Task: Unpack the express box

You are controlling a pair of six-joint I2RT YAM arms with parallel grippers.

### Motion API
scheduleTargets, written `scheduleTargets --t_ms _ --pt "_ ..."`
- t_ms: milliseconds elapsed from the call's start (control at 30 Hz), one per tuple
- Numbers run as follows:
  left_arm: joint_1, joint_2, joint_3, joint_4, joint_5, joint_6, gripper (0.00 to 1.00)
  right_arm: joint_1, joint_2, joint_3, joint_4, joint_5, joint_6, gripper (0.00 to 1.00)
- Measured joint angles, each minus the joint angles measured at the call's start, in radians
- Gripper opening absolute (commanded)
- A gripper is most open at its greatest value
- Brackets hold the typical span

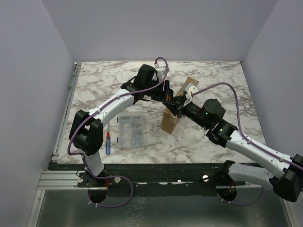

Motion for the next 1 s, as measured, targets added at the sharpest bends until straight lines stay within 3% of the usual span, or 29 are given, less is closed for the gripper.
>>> scheduleTargets --t_ms 633,1000 --pt "-0.001 0.0 0.0 0.003 0.001 -0.002 0.34 0.002 0.012 -0.035 0.035 -0.003 -0.048 0.0" --pt "-0.008 0.023 0.025 0.002 0.006 0.003 0.27 0.005 -0.068 -0.118 0.04 -0.019 -0.111 0.01"
